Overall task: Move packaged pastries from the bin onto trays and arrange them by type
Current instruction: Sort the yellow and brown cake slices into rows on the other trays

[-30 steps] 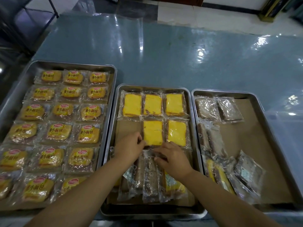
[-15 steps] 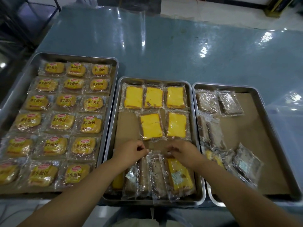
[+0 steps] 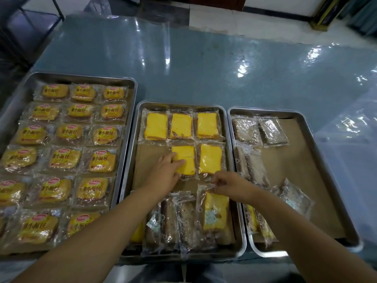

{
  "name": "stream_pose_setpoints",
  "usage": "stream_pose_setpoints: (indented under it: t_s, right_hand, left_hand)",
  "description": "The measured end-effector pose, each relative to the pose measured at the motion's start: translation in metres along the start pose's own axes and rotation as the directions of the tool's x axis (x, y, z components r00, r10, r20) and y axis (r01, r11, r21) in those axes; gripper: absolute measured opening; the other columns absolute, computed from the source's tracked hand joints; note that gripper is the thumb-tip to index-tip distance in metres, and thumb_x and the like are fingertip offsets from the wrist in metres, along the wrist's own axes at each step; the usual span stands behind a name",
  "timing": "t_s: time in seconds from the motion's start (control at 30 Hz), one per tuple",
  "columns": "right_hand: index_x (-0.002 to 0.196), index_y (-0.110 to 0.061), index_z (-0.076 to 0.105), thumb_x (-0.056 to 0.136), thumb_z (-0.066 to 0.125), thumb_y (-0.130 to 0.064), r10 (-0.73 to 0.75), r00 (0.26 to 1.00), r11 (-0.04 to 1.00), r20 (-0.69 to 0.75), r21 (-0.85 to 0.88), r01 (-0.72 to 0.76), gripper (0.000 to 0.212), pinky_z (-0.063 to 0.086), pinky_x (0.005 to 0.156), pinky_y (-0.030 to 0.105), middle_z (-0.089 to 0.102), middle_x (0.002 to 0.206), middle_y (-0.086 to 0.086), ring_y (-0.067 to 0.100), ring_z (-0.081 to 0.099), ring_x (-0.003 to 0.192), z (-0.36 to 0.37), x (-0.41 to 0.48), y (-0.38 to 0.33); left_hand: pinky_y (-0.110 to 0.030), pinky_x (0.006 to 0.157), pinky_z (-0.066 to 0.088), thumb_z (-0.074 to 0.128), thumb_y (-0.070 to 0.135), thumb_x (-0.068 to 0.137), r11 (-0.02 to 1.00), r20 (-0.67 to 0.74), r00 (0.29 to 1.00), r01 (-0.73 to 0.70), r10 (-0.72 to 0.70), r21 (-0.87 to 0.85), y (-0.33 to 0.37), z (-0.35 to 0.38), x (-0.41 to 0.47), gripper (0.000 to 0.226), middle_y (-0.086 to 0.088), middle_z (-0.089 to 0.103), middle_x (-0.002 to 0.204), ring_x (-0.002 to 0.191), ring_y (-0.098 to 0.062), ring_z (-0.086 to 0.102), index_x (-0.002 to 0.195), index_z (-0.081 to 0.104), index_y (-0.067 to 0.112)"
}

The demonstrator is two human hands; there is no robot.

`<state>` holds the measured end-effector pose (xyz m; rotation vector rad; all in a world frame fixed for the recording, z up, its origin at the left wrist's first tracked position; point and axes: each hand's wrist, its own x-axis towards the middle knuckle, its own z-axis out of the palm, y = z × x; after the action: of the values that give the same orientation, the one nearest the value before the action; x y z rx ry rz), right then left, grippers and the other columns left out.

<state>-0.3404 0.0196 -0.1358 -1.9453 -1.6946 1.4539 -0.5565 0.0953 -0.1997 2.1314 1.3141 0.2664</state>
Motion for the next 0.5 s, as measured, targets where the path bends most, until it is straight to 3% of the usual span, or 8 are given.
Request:
stream_pose_setpoints:
  t_s: [0.1,0.27,0.37,0.5]
  right_hand:
    - [0.074,-0.014,0.055,0.084,0.060,-0.001,0.035,0.999,0.966,-0.015,0.257,-0.030,0.017,0.037,0.056,0.022,0.052,0.066,-0.002,0.008,0.047,0.059,-0.014,-0.001,-0.011]
    - [0.073,-0.014,0.055,0.087,0.058,-0.002,0.026,0.984,0.891,-0.174,0.450,0.056,0.018,0.041,0.057,0.025,0.055,0.067,0.003,0.015,0.052,0.062,-0.023,0.009,-0.035]
    - [0.073,-0.015,0.054,0.087,0.058,-0.001,0.016,0.950,0.823,-0.312,0.544,0.165,0.020,0.044,0.062,0.027,0.056,0.069,0.006,0.020,0.053,0.067,-0.017,0.023,-0.058]
    - [0.074,-0.017,0.058,0.085,0.063,-0.003,-0.089,0.885,0.848,-0.457,0.431,0.309,0.018,0.047,0.065,0.025,0.062,0.074,0.004,0.014,0.058,0.070,0.011,0.050,-0.096]
  left_hand:
    - [-0.034,0.107,0.027,0.061,0.015,0.088,1.000,0.006,1.000,-0.012,0.012,-0.001,-0.001,-0.001,0.005,0.052,0.002,0.030,0.150,0.135,-0.017,0.024,0.135,0.047,0.029]
    - [-0.035,0.105,0.030,0.058,0.016,0.090,0.996,0.032,0.999,0.005,-0.002,-0.090,-0.007,-0.015,0.009,0.045,0.002,0.036,0.145,0.132,-0.019,0.030,0.133,0.051,0.026]
    - [-0.032,0.092,0.042,0.050,0.013,0.094,0.954,-0.193,0.967,0.107,-0.165,-0.281,-0.015,-0.039,0.009,0.032,-0.002,0.054,0.128,0.114,-0.019,0.050,0.125,0.057,0.019]
    - [-0.028,0.078,0.040,0.044,0.018,0.098,0.879,-0.443,0.807,0.183,-0.390,-0.441,-0.036,-0.076,0.000,0.023,-0.005,0.061,0.112,0.098,-0.016,0.054,0.115,0.060,0.013]
